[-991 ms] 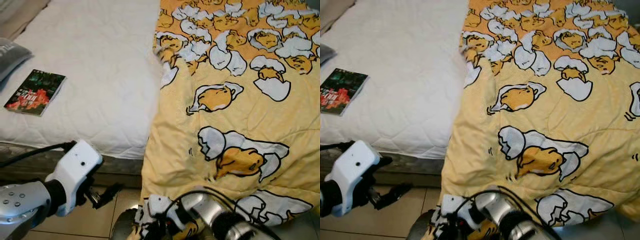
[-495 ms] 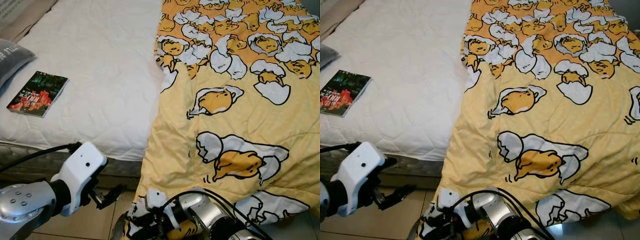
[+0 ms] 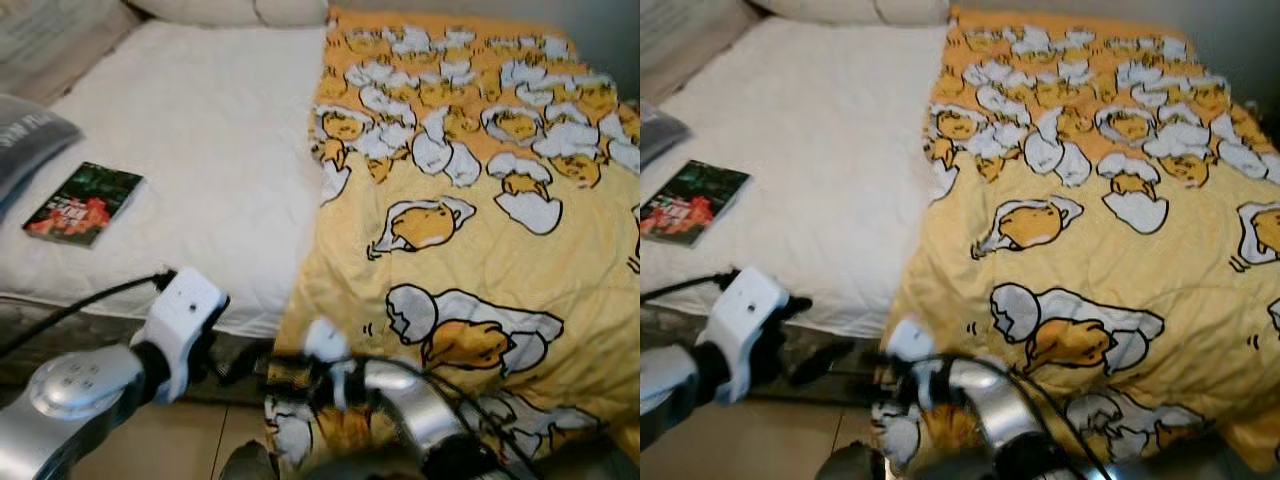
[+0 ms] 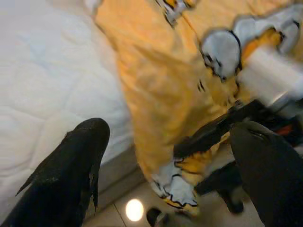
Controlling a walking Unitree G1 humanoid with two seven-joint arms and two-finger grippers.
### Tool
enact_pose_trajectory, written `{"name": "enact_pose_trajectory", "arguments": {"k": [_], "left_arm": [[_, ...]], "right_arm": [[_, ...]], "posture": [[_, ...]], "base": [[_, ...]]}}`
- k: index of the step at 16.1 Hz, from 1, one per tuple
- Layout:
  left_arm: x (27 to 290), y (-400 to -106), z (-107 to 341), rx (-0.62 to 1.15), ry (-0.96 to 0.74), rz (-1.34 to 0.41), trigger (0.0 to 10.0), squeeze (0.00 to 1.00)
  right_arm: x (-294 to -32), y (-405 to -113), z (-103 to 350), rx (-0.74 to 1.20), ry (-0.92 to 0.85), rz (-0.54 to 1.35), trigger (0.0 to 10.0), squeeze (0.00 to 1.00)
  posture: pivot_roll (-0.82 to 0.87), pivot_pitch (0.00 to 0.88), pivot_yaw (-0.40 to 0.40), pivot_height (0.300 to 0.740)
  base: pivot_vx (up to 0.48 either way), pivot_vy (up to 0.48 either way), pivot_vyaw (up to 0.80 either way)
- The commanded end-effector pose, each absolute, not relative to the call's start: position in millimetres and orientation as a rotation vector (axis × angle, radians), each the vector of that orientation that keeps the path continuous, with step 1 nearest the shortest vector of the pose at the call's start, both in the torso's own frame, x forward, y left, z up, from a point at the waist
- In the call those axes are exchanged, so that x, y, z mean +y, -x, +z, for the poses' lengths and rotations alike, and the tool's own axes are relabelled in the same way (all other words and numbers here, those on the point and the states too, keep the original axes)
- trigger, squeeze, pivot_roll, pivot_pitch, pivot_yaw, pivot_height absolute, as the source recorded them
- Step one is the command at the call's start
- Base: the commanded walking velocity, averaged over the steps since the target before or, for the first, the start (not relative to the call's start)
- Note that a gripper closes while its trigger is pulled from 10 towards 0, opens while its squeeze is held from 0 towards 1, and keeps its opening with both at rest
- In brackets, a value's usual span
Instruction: Clean up the room
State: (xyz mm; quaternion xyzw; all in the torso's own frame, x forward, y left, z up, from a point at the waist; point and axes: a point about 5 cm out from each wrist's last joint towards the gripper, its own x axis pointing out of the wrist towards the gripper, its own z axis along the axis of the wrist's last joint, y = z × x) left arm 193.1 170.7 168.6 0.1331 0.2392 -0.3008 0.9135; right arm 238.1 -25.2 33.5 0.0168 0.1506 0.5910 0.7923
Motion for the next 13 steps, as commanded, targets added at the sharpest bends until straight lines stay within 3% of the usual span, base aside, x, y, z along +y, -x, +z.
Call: {"name": "enact_pose_trajectory", "arguments": {"k": [1, 3, 6, 8, 10, 13], "left_arm": [[169.4, -197.8, 166.2, 0.479, -0.276, -0.601, 10.0, 0.0], [166.8, -205.0, 161.6, 0.451, -0.263, -0.577, 10.0, 0.0], [162.5, -223.2, 147.9, 0.389, -0.191, -0.454, 10.0, 0.0], [162.0, -228.1, 146.0, 0.373, -0.191, -0.428, 10.0, 0.0], [161.2, -245.4, 140.2, 0.331, -0.185, -0.343, 10.0, 0.0], [155.5, -254.9, 134.5, 0.308, -0.18, -0.334, 10.0, 0.0]], "right_arm": [[-29.1, -238.5, 37.9, 0.305, -0.075, 1.204, 10.0, 0.0], [-40.6, -240.2, 43.6, 0.294, -0.096, 1.101, 10.0, 0.0], [-104.7, -256.4, 55.5, 0.29, -0.084, 0.561, 10.0, 0.0], [-117.1, -256.4, 60.8, 0.274, -0.068, 0.493, 10.0, 0.0], [-150.2, -249.8, 77.0, 0.247, -0.092, 0.267, 10.0, 0.0], [-166.7, -240.3, 79.7, 0.263, -0.128, 0.136, 10.0, 0.0]], "posture": [[0.23, 0.0, 0.006, 0.74], [0.2, 0.0, 0.013, 0.74], [0.12, 0.0, 0.037, 0.74], [0.09, 0.0, 0.049, 0.74], [0.03, 0.0, 0.077, 0.74], [0.0, 0.0, 0.088, 0.74]], "base": [[0.0, 0.0, 0.0], [0.0, 0.0, 0.0], [0.0, 0.0, 0.0], [0.0, 0.0, 0.0], [0.0, 0.0, 0.0], [0.0, 0.085, 0.0]]}}
